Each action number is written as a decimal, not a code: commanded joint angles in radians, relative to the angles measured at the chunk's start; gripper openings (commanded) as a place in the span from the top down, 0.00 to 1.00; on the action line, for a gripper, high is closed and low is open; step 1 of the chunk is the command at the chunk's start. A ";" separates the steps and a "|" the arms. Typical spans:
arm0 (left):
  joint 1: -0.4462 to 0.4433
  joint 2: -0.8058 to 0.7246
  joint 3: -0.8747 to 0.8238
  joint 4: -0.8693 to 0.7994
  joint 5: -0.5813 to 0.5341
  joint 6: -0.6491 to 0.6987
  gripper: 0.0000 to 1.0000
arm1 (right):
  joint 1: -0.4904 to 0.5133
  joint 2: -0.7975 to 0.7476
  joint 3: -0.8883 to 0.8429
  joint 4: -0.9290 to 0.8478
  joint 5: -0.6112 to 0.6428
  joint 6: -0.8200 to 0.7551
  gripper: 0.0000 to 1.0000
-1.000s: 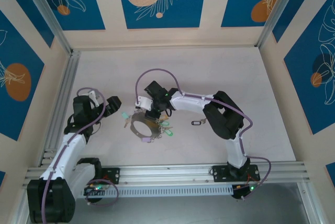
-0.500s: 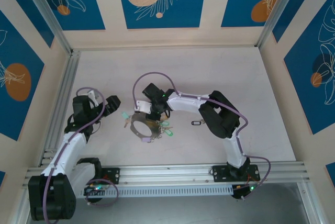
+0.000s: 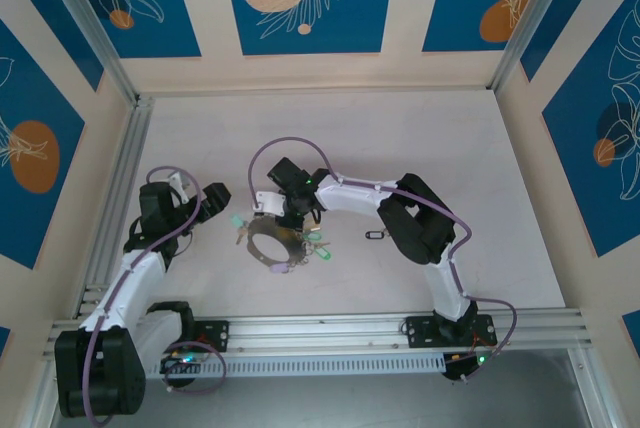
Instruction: Put the keys on the keyring
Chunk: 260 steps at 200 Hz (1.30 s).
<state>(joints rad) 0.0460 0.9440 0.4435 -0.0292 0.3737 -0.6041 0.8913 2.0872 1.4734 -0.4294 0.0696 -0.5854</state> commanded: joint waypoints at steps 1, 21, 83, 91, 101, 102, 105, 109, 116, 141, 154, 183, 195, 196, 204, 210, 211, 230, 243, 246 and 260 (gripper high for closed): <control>0.015 0.000 -0.008 0.024 0.024 -0.001 0.01 | 0.009 0.022 0.007 -0.042 -0.007 -0.022 0.95; 0.015 -0.002 -0.009 0.019 0.021 0.003 0.01 | 0.008 0.015 0.002 -0.038 -0.018 -0.024 0.93; 0.017 -0.018 0.002 -0.001 0.027 0.035 0.02 | -0.006 -0.019 -0.018 -0.027 -0.051 -0.018 1.00; 0.016 -0.022 0.007 -0.003 0.036 0.042 0.03 | -0.013 -0.043 -0.029 -0.018 -0.073 -0.013 1.00; 0.014 -0.028 0.011 -0.002 0.049 0.049 0.04 | -0.023 -0.081 -0.044 -0.006 -0.114 -0.001 1.00; 0.015 -0.030 0.011 -0.002 0.050 0.049 0.05 | -0.025 -0.083 -0.045 -0.005 -0.118 0.000 1.00; 0.015 -0.032 0.013 -0.001 0.055 0.051 0.05 | -0.029 -0.094 -0.051 -0.001 -0.131 0.005 1.00; 0.014 -0.037 0.016 0.002 0.062 0.052 0.05 | -0.033 -0.112 -0.057 0.003 -0.148 0.010 1.00; 0.012 -0.048 0.023 0.004 0.076 0.054 0.06 | -0.042 -0.141 -0.067 0.009 -0.178 0.021 1.00; -0.003 -0.105 0.038 0.042 0.138 0.048 0.08 | -0.069 -0.245 -0.108 0.025 -0.283 0.069 1.00; -0.015 -0.136 0.045 0.061 0.168 0.043 0.10 | -0.084 -0.297 -0.134 0.040 -0.338 0.094 1.00; -0.068 -0.195 0.076 0.075 0.222 0.063 0.17 | -0.110 -0.417 -0.197 0.093 -0.453 0.160 1.00; -0.098 -0.224 0.092 0.079 0.238 0.078 0.22 | -0.124 -0.473 -0.226 0.121 -0.500 0.189 1.00; -0.101 -0.227 0.093 0.080 0.239 0.079 0.22 | -0.126 -0.478 -0.227 0.124 -0.504 0.192 1.00; -0.121 -0.246 0.102 0.093 0.253 0.085 0.27 | -0.137 -0.512 -0.244 0.142 -0.537 0.214 1.00; -0.138 -0.259 0.106 0.108 0.263 0.084 0.31 | -0.145 -0.540 -0.255 0.157 -0.563 0.232 1.00; -0.141 -0.262 0.108 0.111 0.265 0.084 0.32 | -0.148 -0.545 -0.257 0.160 -0.569 0.235 1.00; -0.205 -0.288 0.130 0.179 0.328 0.085 0.51 | -0.176 -0.624 -0.290 0.206 -0.645 0.291 1.00; -0.264 -0.298 0.153 0.198 0.372 0.118 0.57 | -0.192 -0.668 -0.308 0.235 -0.687 0.325 1.00; -0.280 -0.300 0.160 0.195 0.379 0.129 0.57 | -0.195 -0.677 -0.311 0.239 -0.695 0.331 1.00; -0.345 -0.307 0.185 0.163 0.393 0.193 0.61 | -0.209 -0.714 -0.332 0.272 -0.729 0.364 1.00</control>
<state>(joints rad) -0.2123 0.6575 0.5648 0.0978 0.6685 -0.5091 0.7029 1.4540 1.1683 -0.2558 -0.5045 -0.3180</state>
